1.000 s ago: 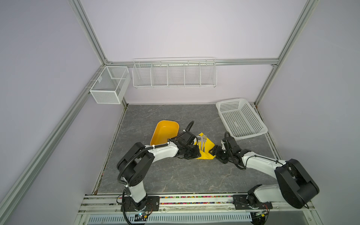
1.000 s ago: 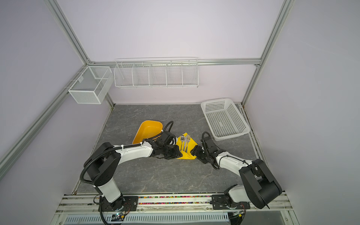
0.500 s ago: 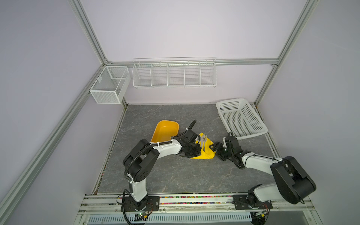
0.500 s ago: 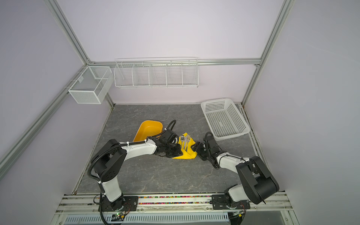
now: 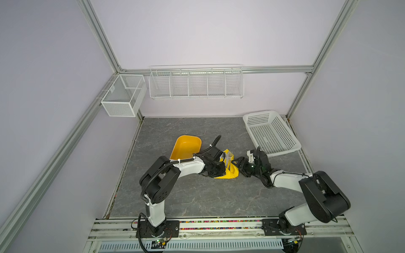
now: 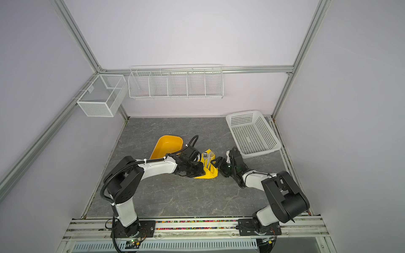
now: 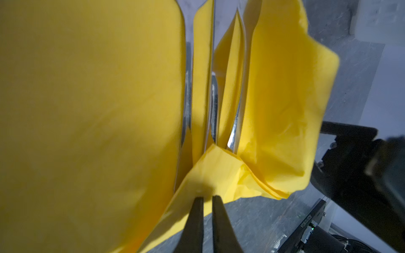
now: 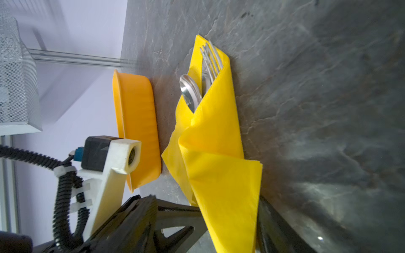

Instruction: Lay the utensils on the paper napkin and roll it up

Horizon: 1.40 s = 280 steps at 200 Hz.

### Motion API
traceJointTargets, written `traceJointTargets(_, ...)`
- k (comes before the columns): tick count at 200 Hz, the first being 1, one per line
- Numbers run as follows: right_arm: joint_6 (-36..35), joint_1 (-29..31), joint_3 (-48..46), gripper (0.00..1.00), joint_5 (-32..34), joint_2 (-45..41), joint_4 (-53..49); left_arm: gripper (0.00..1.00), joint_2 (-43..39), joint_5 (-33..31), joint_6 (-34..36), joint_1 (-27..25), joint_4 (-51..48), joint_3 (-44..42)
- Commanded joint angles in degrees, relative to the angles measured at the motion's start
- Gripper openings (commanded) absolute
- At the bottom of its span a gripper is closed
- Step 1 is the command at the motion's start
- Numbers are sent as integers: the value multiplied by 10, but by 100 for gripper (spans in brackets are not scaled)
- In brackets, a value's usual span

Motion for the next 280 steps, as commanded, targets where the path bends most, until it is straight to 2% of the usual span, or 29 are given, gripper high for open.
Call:
traceJointTargets(1,20,11,-5,73,-28,4,22,12,8,-2,1,3,2,15)
traceJointTargets(55,30,35,-26,73,15,-28,-59,12,7,-1,-1,4,3,14)
traceJointTargets(80,48,36,-37,74,24,-41,-40,12,6,-1,-1,5,2,14)
traceJointTargets(113,4,25,-7,74,51,-57,-72,11,4,-2,-2,5,2,14)
traceJointTargets(145,11,-15,-3,74,9,-23,22,11,3,-1,0,5,-1,15)
traceJointTargets(170,26,-18,18,73,-38,26,75,11,4,-2,0,5,-1,14)
traceJointTargets(204,36,-17,15,71,-41,51,106,11,2,-2,-3,5,1,14)
traceJointTargets(236,30,-13,4,71,-41,36,88,11,2,-3,-2,7,-1,14)
traceJointTargets(280,32,17,-14,72,-20,-8,-10,11,-2,-3,-3,11,-1,15)
